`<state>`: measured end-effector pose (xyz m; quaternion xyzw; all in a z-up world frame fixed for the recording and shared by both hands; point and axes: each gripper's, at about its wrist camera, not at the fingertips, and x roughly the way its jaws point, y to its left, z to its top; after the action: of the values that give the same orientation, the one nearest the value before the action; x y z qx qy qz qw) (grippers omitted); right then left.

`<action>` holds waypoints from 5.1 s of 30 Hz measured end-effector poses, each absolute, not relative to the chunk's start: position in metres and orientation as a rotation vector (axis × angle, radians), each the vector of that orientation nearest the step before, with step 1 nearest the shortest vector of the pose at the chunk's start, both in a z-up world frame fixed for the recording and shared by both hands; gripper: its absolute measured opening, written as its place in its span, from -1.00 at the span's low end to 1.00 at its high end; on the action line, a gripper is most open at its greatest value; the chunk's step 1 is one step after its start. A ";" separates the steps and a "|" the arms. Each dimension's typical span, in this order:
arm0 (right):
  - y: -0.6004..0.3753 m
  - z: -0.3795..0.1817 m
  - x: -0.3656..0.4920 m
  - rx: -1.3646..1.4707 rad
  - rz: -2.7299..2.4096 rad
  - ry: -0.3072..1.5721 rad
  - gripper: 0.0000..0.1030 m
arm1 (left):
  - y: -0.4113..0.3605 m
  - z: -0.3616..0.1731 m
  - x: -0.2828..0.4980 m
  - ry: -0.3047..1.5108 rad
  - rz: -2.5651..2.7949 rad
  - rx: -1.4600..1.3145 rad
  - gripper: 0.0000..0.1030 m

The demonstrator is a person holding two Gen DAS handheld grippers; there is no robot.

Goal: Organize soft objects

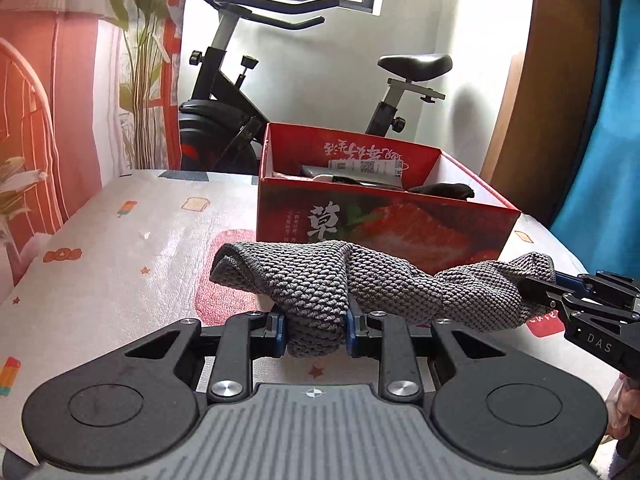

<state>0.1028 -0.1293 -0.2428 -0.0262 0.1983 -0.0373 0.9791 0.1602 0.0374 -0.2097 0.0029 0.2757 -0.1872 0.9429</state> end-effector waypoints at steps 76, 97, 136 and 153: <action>-0.120 0.008 0.070 0.121 -0.198 0.239 0.99 | 0.055 0.013 0.090 0.237 -0.317 0.134 1.00; -0.094 0.001 -0.008 0.146 -0.232 0.246 0.99 | 0.072 0.007 0.056 0.288 -0.247 0.100 1.00; -0.094 0.003 -0.006 0.138 -0.258 0.257 0.99 | 0.070 0.008 0.051 0.288 -0.247 0.105 1.00; -0.097 0.000 -0.003 0.124 -0.269 0.267 0.99 | 0.074 0.005 0.056 0.303 -0.275 0.096 1.00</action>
<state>-0.0029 -0.0969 0.0003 0.0618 0.1324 -0.1335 0.9802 0.0561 0.0744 0.0052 0.0475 0.1505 -0.1363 0.9780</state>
